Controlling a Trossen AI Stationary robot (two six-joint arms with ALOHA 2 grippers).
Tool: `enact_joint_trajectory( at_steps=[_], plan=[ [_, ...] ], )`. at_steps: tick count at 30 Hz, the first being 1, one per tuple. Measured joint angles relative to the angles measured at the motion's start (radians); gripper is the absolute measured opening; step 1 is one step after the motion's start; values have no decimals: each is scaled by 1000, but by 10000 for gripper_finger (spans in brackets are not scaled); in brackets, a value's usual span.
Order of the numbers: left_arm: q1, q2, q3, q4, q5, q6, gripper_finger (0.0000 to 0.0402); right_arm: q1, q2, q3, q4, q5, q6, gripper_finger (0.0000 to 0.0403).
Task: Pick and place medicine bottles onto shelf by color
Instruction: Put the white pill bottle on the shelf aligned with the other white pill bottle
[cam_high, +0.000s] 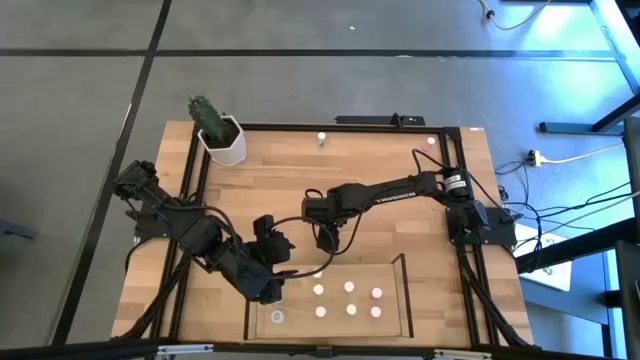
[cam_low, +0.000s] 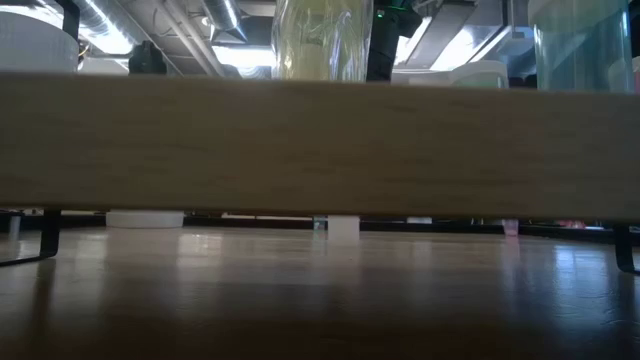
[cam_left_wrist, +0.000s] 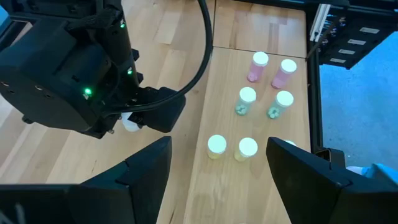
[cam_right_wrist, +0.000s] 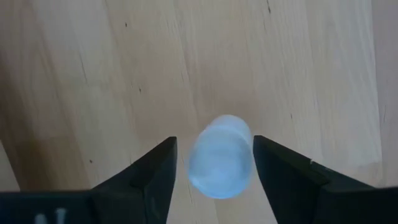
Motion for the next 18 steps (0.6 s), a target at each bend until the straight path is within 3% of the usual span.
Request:
enact_joint_trajectory(
  at_steps=[8,18],
  plan=[
    [-1,0,0,0,0,0,256,0,0,5,-2,-1,1,229],
    [-1,0,0,-3,0,0,256,0,0,157,-235,40,48,229]
  ],
)
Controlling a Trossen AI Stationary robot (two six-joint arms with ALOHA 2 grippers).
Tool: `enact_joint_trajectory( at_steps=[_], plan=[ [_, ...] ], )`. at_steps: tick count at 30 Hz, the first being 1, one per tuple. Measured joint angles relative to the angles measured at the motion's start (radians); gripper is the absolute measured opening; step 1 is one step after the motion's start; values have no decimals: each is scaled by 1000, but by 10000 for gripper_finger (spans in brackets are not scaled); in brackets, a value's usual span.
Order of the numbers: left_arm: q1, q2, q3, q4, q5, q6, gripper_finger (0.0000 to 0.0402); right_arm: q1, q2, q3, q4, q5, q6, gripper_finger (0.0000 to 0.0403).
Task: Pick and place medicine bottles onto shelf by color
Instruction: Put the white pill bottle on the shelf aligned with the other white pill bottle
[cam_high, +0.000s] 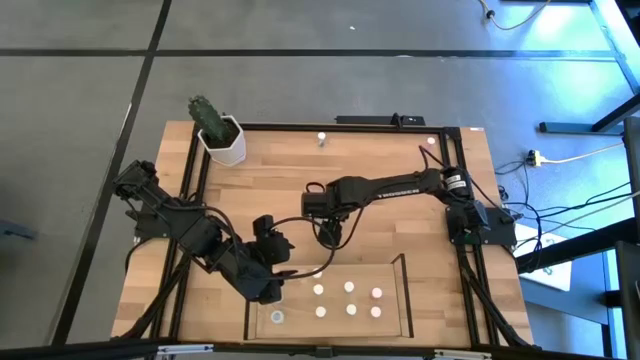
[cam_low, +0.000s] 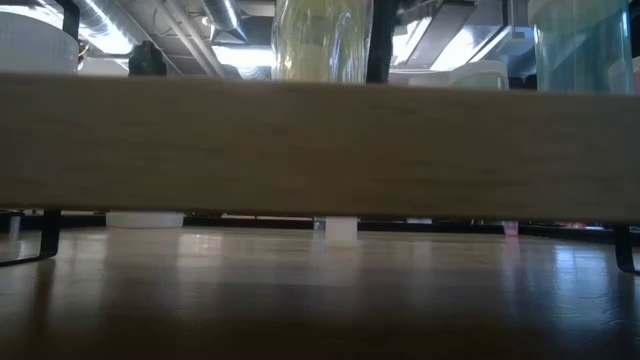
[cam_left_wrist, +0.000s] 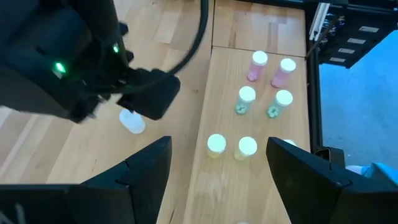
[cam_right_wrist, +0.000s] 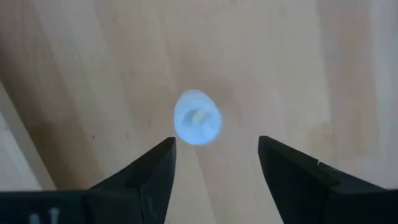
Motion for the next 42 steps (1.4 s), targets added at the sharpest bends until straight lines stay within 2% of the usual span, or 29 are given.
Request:
enact_joint_trajectory(
  at_steps=[10,16,23,26,30,34,42],
  plan=[
    [-36,0,0,-130,-7,-81,256,86,-1,191,-260,147,144,229],
    [-82,0,0,-259,-92,-194,256,194,-1,338,-442,228,279,229],
    [-87,0,0,-315,-147,-211,256,307,-12,521,-447,277,332,229],
    [-53,0,0,-320,-147,-172,256,350,-63,502,-406,331,343,229],
    [21,0,0,-318,-135,-107,256,401,-129,496,-451,385,404,229],
    [120,0,0,-289,-97,-13,256,458,-186,496,-446,448,373,229],
    [346,0,0,-155,104,208,256,547,-272,496,-446,615,260,229]
  ],
)
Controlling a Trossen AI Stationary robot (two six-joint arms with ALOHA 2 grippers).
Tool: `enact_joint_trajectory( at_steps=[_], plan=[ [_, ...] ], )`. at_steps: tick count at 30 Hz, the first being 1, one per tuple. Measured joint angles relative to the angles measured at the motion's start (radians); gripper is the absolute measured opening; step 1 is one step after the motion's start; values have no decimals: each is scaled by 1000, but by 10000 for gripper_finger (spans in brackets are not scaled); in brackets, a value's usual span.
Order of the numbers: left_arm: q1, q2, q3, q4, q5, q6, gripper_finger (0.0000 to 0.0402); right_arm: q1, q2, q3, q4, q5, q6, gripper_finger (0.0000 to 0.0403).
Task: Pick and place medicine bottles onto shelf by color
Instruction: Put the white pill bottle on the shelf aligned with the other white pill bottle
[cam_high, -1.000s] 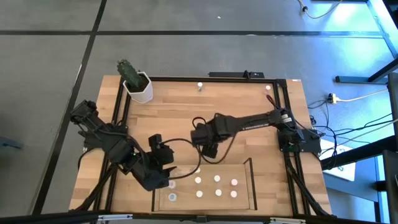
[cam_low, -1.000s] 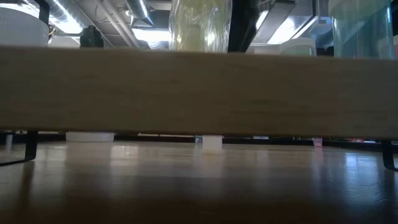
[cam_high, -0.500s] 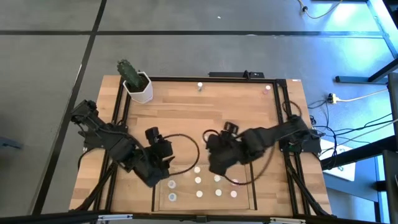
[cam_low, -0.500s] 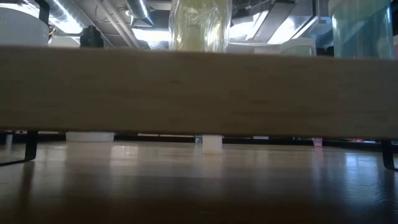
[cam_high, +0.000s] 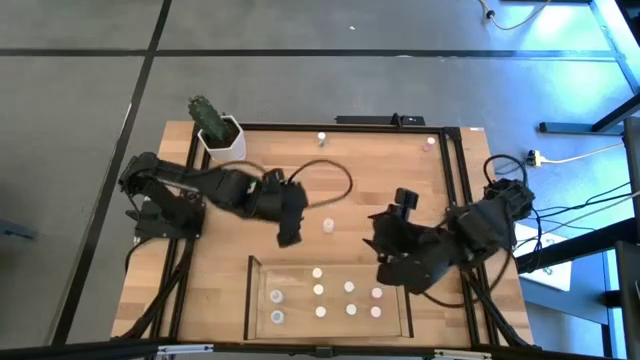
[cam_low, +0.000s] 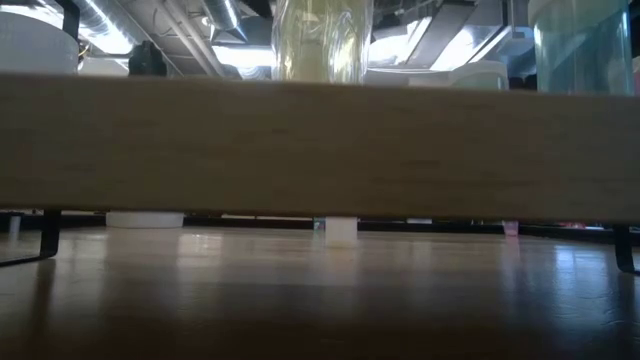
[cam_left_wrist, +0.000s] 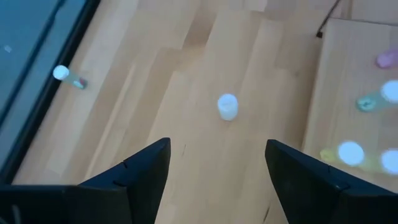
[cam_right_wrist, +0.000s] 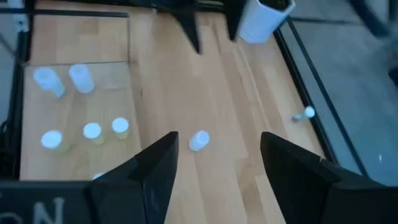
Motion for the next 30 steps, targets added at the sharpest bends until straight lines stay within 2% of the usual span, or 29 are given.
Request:
enact_joint_trajectory(
  at_steps=[4,12,16,20,30],
  plan=[
    [86,0,0,8,81,49,256,22,-23,0,0,-15,-55,229],
    [175,0,0,19,212,121,256,40,-27,0,0,-259,-172,229],
    [193,19,-5,51,276,179,256,40,-27,-1,0,-295,-182,229],
    [195,33,-77,185,352,262,256,39,-27,-1,-1,-295,-183,229],
    [220,35,-332,588,346,291,256,39,-27,-1,0,-295,-169,229]
  ],
)
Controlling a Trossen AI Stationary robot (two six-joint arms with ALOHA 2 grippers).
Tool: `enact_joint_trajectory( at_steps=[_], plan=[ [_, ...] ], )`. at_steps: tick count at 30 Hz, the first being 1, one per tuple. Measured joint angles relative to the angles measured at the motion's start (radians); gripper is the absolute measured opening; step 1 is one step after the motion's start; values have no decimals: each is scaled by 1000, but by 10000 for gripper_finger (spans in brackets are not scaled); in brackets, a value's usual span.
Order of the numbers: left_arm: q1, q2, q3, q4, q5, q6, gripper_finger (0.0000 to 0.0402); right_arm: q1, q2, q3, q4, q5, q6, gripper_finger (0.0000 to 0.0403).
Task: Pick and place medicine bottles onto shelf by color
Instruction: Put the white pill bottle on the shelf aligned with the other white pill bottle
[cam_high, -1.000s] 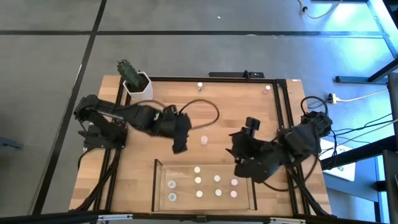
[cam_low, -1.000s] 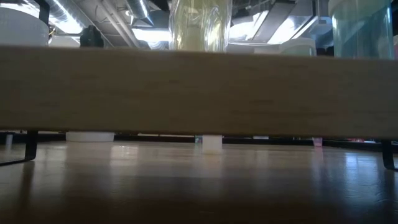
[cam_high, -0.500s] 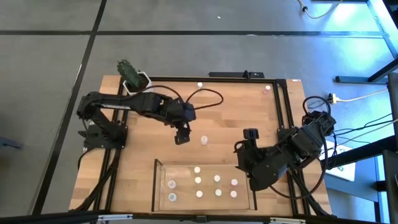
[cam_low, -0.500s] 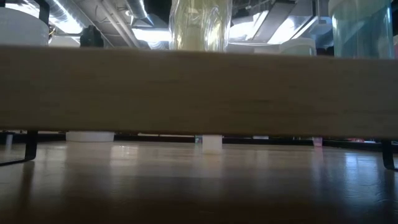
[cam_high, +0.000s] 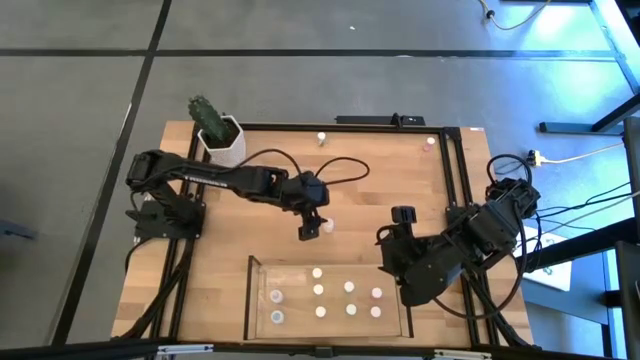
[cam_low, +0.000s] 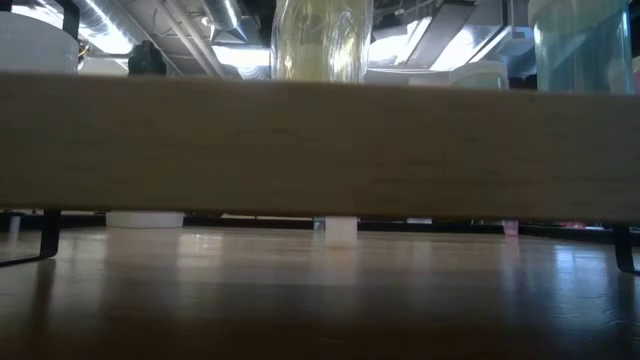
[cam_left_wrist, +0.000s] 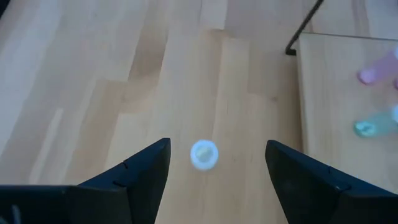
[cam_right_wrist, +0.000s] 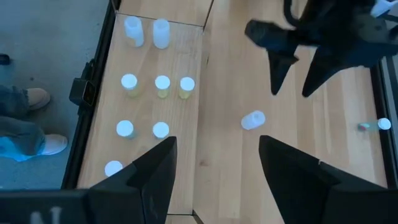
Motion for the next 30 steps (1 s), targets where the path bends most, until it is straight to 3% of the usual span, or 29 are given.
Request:
enact_joint_trajectory(
  at_steps=[4,10,24,30],
  plan=[
    [5,0,-94,118,0,-2,256,0,0,0,0,0,15,229],
    [5,0,-154,152,0,-5,256,0,0,0,0,0,19,229],
    [-17,19,-162,160,-8,-9,256,0,0,0,0,33,19,229],
    [-17,78,-160,243,-48,31,256,0,0,-1,2,34,20,229]
  ],
)
